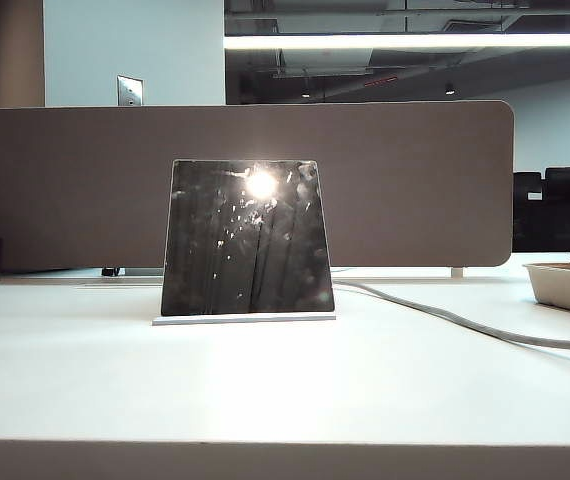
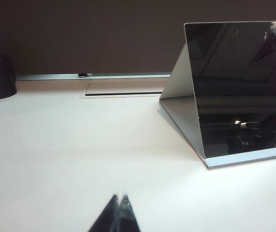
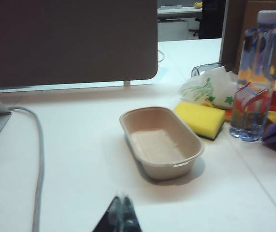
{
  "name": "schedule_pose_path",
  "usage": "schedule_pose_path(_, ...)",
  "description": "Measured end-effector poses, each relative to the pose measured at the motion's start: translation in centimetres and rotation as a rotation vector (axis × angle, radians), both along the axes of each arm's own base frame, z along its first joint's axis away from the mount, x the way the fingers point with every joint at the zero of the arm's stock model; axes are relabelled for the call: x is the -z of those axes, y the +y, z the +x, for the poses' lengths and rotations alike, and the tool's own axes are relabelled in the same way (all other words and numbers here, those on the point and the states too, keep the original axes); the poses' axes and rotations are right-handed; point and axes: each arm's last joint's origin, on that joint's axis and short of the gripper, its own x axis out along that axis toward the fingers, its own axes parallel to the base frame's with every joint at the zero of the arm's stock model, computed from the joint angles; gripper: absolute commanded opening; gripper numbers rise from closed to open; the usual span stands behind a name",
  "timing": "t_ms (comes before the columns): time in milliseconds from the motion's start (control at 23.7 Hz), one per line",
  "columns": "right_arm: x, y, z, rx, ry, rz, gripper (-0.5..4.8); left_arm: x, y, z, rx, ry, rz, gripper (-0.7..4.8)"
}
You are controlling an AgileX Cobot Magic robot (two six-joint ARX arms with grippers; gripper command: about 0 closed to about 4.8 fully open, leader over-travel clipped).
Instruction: Push the base of the mirror on the table to move it forward for a short distance.
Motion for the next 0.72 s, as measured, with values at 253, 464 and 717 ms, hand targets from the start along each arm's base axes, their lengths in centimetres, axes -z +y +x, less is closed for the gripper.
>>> schedule_pose_path(253, 1.5, 0.0, 0.3, -0.015, 0.033, -0.003, -0.05, 0.0, 0.0, 0.0, 0.0, 0.0, 0.0, -0.01)
schedule_pose_path(464, 3.1, 0.6, 0.4, -0.097, 0.035, -0.068, -0.05, 0.0, 0.0, 0.0, 0.0, 0.0, 0.0, -0.01)
schedule_pose_path(717, 3.2, 0.8, 0.4, -0.116, 0.036, -0.149, -0.05, 0.0, 0.0, 0.0, 0.0, 0.0, 0.0, -0.01)
